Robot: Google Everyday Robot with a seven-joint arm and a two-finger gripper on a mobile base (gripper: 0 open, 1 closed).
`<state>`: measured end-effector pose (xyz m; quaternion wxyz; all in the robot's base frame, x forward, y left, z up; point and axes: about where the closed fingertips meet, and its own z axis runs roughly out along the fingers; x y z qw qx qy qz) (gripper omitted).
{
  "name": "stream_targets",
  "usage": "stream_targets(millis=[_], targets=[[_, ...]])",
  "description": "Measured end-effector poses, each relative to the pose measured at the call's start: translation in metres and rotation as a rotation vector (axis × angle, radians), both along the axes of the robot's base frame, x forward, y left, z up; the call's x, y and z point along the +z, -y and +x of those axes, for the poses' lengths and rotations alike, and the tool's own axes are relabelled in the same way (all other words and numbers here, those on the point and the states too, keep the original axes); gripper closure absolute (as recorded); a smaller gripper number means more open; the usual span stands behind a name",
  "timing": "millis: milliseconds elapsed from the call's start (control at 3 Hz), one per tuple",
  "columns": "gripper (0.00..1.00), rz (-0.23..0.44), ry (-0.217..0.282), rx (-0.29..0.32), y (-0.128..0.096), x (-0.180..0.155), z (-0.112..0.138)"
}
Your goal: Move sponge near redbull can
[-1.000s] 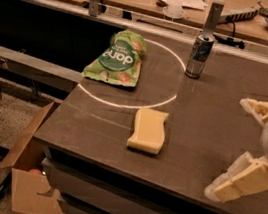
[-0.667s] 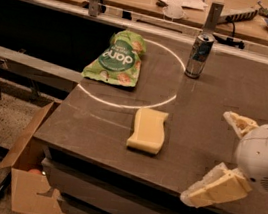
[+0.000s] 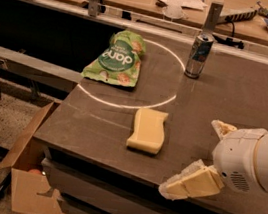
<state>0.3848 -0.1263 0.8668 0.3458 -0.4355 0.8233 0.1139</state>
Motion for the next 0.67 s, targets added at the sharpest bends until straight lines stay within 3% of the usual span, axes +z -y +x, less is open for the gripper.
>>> stream_targets(millis=[667], targets=[[0.0,0.08,0.127,0.007,-0.042,0.006,0.02]])
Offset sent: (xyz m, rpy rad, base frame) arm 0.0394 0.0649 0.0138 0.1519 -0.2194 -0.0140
